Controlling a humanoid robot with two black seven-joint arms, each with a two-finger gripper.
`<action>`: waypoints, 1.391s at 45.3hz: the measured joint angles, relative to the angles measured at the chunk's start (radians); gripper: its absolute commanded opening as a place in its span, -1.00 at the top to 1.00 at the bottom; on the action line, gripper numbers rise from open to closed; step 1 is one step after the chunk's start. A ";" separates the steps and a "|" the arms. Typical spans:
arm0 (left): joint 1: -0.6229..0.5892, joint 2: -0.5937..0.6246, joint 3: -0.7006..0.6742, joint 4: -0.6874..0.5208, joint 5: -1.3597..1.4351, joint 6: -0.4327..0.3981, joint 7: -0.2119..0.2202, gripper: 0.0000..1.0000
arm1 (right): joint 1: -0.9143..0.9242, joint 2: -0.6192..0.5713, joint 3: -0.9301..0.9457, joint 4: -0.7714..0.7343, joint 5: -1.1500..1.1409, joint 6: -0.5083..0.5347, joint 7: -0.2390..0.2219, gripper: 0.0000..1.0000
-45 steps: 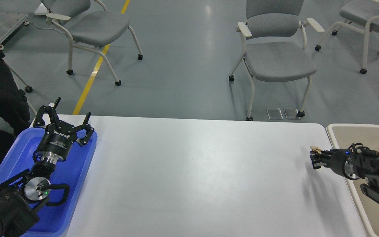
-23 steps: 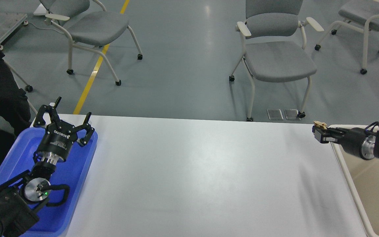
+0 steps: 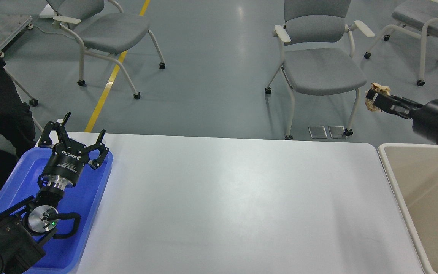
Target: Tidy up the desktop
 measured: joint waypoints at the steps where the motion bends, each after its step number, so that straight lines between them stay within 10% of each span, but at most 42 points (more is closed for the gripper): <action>1: 0.000 0.000 0.000 0.000 0.000 0.000 0.000 -0.97 | 0.000 -0.002 0.008 -0.001 0.017 0.003 0.000 1.00; 19: 0.000 0.000 0.000 0.000 0.000 0.000 0.000 -0.97 | -0.018 0.017 0.069 -0.225 0.427 0.048 -0.015 1.00; 63: 0.000 0.000 0.000 0.000 0.000 0.000 0.000 -0.97 | -0.248 0.365 0.082 -1.050 0.706 0.087 -0.237 1.00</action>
